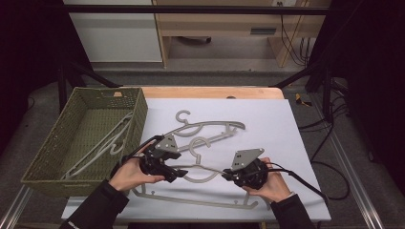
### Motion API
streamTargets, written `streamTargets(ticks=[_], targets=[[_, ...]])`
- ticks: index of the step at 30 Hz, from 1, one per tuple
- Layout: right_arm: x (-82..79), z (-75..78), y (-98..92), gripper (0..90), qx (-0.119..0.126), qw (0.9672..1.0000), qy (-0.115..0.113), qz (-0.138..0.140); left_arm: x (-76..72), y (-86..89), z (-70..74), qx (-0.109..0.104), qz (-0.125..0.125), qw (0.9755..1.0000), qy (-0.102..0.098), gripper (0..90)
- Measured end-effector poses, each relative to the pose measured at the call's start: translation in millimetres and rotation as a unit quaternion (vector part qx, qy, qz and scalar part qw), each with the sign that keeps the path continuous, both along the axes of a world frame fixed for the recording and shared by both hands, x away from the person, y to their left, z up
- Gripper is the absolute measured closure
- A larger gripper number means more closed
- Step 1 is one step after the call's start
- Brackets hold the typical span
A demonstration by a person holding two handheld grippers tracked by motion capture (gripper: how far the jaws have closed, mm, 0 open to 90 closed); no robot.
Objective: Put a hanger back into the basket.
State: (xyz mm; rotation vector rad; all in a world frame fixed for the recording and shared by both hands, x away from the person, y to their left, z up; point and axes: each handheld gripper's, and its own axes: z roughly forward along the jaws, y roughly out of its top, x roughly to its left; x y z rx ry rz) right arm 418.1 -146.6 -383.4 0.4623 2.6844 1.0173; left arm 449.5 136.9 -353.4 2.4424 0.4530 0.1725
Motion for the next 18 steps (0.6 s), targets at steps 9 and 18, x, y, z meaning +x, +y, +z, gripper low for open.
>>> streamTargets(ticks=[9,18], targets=[[-4.0,1.0,7.2,82.4,-0.006,0.9998,-0.004,0.018,2.3,-10.4,-10.8,0.035,-0.018,0.9992,0.008,57.0],[-3.8,-0.6,9.1,82.4,-0.01,0.9996,-0.003,0.026,1.5,-15.0,-17.0,0.056,-0.035,0.9974,0.028,70.3]])
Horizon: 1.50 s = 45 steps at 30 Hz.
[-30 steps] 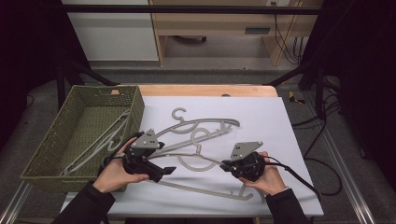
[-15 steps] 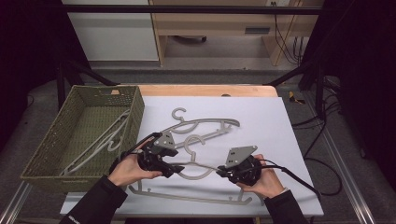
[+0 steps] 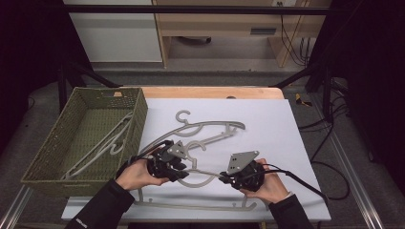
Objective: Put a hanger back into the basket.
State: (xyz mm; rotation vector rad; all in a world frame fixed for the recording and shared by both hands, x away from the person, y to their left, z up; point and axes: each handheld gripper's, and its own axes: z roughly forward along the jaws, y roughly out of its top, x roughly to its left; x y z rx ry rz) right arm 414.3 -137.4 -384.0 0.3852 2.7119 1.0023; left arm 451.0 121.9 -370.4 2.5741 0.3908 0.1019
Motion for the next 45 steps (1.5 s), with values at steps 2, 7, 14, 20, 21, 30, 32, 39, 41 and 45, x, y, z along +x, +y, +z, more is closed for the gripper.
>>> streamTargets(ticks=[2,7,14,20,21,30,32,39,41,45], targets=[[0.0,-0.9,0.8,82.5,-0.003,1.0,0.001,0.001,-1.1,-1.4,-1.2,0.007,-0.004,1.0,0.002,75.0],[0.8,-3.6,2.1,82.1,-0.006,0.9999,0.002,0.01,-4.8,-2.4,-2.6,0.021,-0.019,0.9996,-0.005,78.0],[2.4,-4.0,1.2,79.7,-0.007,0.9998,-0.014,0.01,-14.1,-2.5,-0.6,0.016,-0.031,0.9993,-0.014,81.3],[3.9,-3.9,0.7,78.2,-0.01,0.9998,-0.014,0.011,-19.7,-0.9,-1.4,0.004,-0.022,0.9997,-0.012,82.3],[3.8,-3.5,0.4,77.9,-0.008,0.9998,-0.016,0.011,-20.7,-0.2,-1.3,-0.001,-0.02,0.9998,-0.008,82.3],[4.9,4.0,-6.7,69.3,0.024,0.9993,-0.016,-0.025,-28.5,0.1,1.8,-0.033,0.016,0.9992,-0.018,82.5],[5.5,6.6,-10.9,66.5,0.039,0.9985,-0.018,-0.035,-29.2,-0.4,1.7,-0.041,0.022,0.9988,-0.018,82.5],[6.2,15.1,-28.5,53.7,0.09,0.9921,-0.039,-0.079,-28.0,-4.6,3.1,-0.048,0.06,0.9962,-0.041,82.7],[6.1,17.1,-32.3,49.3,0.097,0.9903,-0.043,-0.09,-27.0,-2.9,4.1,-0.047,0.067,0.9954,-0.049,82.7],[7.2,19.3,-42.2,43.6,0.118,0.9852,-0.039,-0.118,-23.4,3.2,8.1,-0.054,0.084,0.9931,-0.061,82.7]])
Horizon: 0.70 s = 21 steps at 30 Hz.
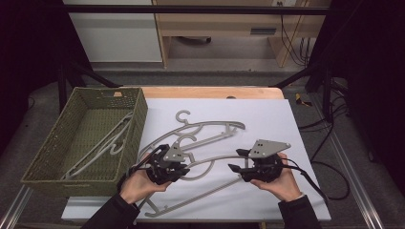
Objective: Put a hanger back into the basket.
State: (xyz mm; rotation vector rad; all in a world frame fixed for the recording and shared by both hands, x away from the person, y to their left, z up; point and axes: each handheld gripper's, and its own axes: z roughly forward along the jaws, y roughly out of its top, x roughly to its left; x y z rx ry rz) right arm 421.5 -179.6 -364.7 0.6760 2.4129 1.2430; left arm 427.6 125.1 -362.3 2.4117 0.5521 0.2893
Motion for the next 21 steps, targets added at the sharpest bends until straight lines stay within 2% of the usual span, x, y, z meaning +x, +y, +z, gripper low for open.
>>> streamTargets(ticks=[4,5,8,9,10,11,13,14,17,18,21], targets=[[1.2,-0.7,-9.9,37.1,0.025,0.9992,0.002,-0.032,4.2,3.8,6.3,-0.002,0.02,0.9998,-0.007,82.7],[0.7,-0.7,-12.6,35.0,0.034,0.9986,0.003,-0.04,4.6,4.2,8.4,-0.001,0.028,0.9995,-0.016,82.7],[-1.6,0.2,-21.5,31.0,0.056,0.9965,-0.002,-0.062,6.9,5.2,14.3,-0.001,0.036,0.9991,-0.023,82.7],[-1.6,0.2,-21.5,31.0,0.056,0.9965,-0.002,-0.062,6.9,5.2,14.3,-0.001,0.036,0.9991,-0.023,82.7],[-4.2,0.2,-28.8,28.8,0.068,0.9948,-0.006,-0.076,8.2,6.1,18.6,-0.003,0.042,0.9987,-0.029,82.7],[-4.2,0.2,-28.8,28.8,0.068,0.9948,-0.006,-0.076,8.2,6.1,18.6,-0.003,0.042,0.9987,-0.029,82.7],[-6.9,-1.2,-38.0,26.7,0.077,0.9928,-0.008,-0.092,9.6,8.6,28.8,-0.007,0.048,0.9981,-0.036,82.7],[-7.8,-2.3,-41.6,25.3,0.081,0.9918,-0.008,-0.098,9.6,8.6,28.8,-0.007,0.048,0.9981,-0.036,82.7],[-9.3,-3.9,-48.6,24.4,0.081,0.9905,-0.005,-0.111,8.3,12.7,44.6,-0.008,0.052,0.9974,-0.05,82.7],[-10.1,-4.4,-51.3,24.3,0.085,0.9898,-0.006,-0.115,8.3,12.7,44.6,-0.008,0.052,0.9974,-0.05,82.8],[-10.8,-5.7,-55.6,23.5,0.089,0.9888,-0.005,-0.12,5.8,18.5,61.8,-0.017,0.057,0.9962,-0.063,82.7]])
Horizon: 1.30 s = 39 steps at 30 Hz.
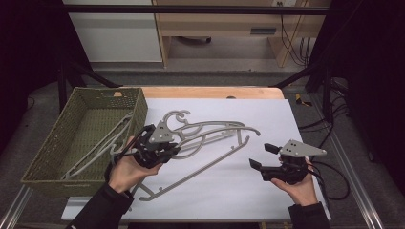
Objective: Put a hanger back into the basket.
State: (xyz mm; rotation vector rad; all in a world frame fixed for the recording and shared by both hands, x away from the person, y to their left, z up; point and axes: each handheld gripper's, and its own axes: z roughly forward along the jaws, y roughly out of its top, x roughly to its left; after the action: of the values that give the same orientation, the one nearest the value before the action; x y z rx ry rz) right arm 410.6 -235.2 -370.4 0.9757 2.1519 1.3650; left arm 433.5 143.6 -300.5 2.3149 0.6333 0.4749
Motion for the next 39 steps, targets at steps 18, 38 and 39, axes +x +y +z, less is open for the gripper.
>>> streamTargets(ticks=[18,38,39], targets=[[8.7,-16.7,-9.0,15.5,0.002,0.9991,0.018,-0.039,5.8,44.6,55.1,-0.016,0.055,0.9974,-0.044,82.8],[10.1,-19.9,-11.6,9.4,0.008,0.9984,0.012,-0.054,29.8,133.6,67.8,-0.011,0.144,0.988,-0.054,82.7],[10.2,-20.0,-11.7,9.3,0.008,0.9983,0.012,-0.056,31.5,137.7,68.0,-0.009,0.148,0.9875,-0.053,82.8]])
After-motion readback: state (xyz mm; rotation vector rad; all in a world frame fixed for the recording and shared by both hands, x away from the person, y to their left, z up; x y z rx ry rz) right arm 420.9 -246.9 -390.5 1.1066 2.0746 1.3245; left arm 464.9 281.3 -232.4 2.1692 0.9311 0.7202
